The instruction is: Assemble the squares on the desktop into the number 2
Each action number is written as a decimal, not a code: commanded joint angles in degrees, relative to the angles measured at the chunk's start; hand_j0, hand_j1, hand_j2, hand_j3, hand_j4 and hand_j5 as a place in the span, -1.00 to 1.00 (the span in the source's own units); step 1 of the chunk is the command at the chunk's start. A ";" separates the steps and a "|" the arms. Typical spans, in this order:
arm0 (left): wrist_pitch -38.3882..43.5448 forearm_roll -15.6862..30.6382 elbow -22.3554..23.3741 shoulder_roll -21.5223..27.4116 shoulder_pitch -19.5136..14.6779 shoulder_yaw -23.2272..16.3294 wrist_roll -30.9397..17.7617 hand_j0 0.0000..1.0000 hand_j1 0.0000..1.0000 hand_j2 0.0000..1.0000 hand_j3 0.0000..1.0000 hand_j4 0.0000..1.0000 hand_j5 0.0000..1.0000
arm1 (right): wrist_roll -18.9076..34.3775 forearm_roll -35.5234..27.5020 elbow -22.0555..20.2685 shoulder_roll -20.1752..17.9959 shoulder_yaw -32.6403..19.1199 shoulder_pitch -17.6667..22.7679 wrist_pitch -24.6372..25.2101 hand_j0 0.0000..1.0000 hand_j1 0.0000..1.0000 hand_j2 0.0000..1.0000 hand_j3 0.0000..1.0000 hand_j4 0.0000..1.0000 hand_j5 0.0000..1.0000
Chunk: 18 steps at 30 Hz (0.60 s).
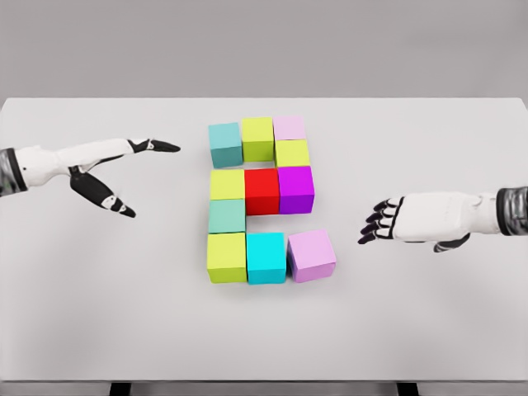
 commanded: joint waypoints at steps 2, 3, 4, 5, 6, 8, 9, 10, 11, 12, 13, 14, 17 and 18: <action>-2.03 0.69 -0.01 0.69 0.00 0.05 -1.01 1.00 1.00 1.00 1.00 1.00 1.00 | -0.02 -0.20 -1.60 -0.98 1.39 0.00 0.14 1.00 1.00 1.00 1.00 1.00 1.00; -1.95 0.69 -0.01 0.69 0.09 0.05 -1.01 1.00 1.00 1.00 1.00 1.00 1.00 | -0.02 -0.20 -1.69 -0.37 1.48 0.00 0.14 1.00 1.00 1.00 1.00 1.00 1.00; -1.95 0.69 -0.01 0.69 0.09 0.05 -1.01 1.00 1.00 1.00 1.00 1.00 1.00 | -0.02 -0.20 -1.60 0.24 2.01 0.00 0.14 1.00 1.00 1.00 1.00 1.00 1.00; -1.95 0.78 -0.01 0.69 0.09 0.05 -1.01 1.00 1.00 1.00 1.00 1.00 1.00 | -0.02 -0.20 -1.60 0.86 2.45 0.00 0.14 1.00 1.00 1.00 1.00 1.00 1.00; -1.86 0.78 -0.01 0.69 0.09 0.05 -1.01 1.00 1.00 1.00 1.00 1.00 1.00 | -0.02 -0.20 -1.69 1.74 2.89 0.00 0.14 1.00 1.00 1.00 1.00 1.00 1.00; -1.77 0.78 0.07 0.69 0.09 0.05 -1.01 1.00 1.00 1.00 1.00 1.00 1.00 | -0.02 -0.02 -1.69 2.71 3.15 0.00 0.14 1.00 1.00 1.00 1.00 1.00 1.00; -1.77 0.69 0.07 0.69 0.09 0.05 -1.01 1.00 1.00 1.00 1.00 1.00 1.00 | -0.02 0.07 -1.69 2.80 3.15 -0.09 0.14 1.00 1.00 1.00 1.00 1.00 1.00; -1.77 0.69 0.07 0.69 0.44 0.05 -1.01 1.00 1.00 1.00 1.00 1.00 1.00 | -0.02 -0.02 -1.69 3.06 3.24 -0.18 0.14 1.00 1.00 1.00 1.00 1.00 1.00; -1.77 0.69 0.16 0.69 0.53 0.05 -1.01 1.00 1.00 1.00 1.00 1.00 1.00 | -0.02 -0.02 -1.69 3.32 3.24 -0.18 0.14 1.00 1.00 1.00 1.00 1.00 1.00; -1.77 0.69 0.16 0.60 0.53 0.05 -1.01 1.00 1.00 1.00 1.00 1.00 1.00 | -0.02 -0.02 -1.69 3.50 3.59 -0.26 0.14 1.00 1.00 1.00 1.00 1.00 1.00; -1.77 0.69 0.16 0.60 0.53 0.05 -1.01 1.00 1.00 1.00 1.00 1.00 1.00 | -0.02 0.07 -1.69 3.67 3.59 -0.26 0.14 1.00 1.00 1.00 1.00 1.00 1.00; -1.77 0.69 0.16 0.60 0.62 0.05 -1.01 1.00 1.00 1.00 1.00 1.00 1.00 | -0.02 -0.02 -1.69 3.85 3.59 -0.26 0.14 1.00 1.00 1.00 1.00 1.00 1.00; -1.77 0.69 0.16 0.60 0.62 0.05 -1.01 1.00 1.00 1.00 1.00 1.00 1.00 | -0.02 -0.02 -1.69 4.46 3.68 -0.35 0.14 1.00 1.00 1.00 1.00 1.00 1.00; -1.77 0.69 0.16 0.60 0.62 0.05 -1.01 1.00 1.00 1.00 1.00 1.00 1.00 | -0.02 -0.02 -1.69 4.64 3.86 -0.44 0.14 1.00 1.00 1.00 1.00 1.00 1.00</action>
